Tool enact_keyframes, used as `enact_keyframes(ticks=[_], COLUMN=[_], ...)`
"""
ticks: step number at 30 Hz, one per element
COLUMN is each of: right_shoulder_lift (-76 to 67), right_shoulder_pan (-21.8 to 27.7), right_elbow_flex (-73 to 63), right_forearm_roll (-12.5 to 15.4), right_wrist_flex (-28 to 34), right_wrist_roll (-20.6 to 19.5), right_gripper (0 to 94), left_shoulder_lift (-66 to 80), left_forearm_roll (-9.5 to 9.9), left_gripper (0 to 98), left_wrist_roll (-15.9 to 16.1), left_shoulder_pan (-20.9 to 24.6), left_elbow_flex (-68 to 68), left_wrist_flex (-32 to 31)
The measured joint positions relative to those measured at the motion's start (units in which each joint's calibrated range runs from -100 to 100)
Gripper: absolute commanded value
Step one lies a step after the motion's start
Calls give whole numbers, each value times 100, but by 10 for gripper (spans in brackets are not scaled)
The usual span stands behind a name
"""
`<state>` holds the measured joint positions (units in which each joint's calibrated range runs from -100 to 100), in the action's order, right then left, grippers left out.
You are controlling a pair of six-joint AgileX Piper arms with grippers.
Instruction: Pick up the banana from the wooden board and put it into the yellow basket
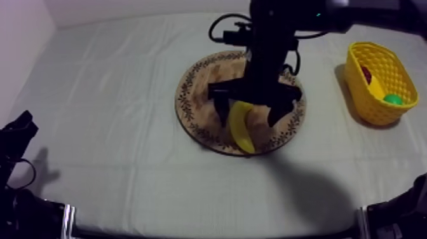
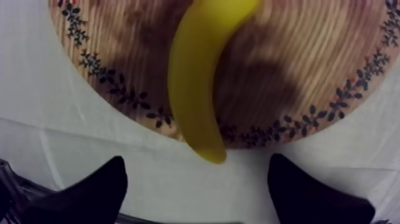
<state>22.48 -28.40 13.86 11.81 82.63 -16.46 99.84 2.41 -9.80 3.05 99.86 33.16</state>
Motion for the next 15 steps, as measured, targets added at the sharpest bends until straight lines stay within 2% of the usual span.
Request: enact_keyframes(ticks=[8, 15], right_shoulder_lift=[833, 1385], right_shoulder_pan=[59, 126], right_elbow_flex=[-506, -827], right_forearm_roll=[87, 82], right_wrist_flex=[-305, -581], right_wrist_roll=[-26, -39], right_gripper=[890, 829], left_shoulder_lift=[0, 0], left_forearm_roll=[0, 0], left_gripper=[1, 1], left_wrist_roll=[0, 0], left_shoulder_pan=[0, 0], left_elbow_flex=[0, 0], left_wrist_flex=[0, 0])
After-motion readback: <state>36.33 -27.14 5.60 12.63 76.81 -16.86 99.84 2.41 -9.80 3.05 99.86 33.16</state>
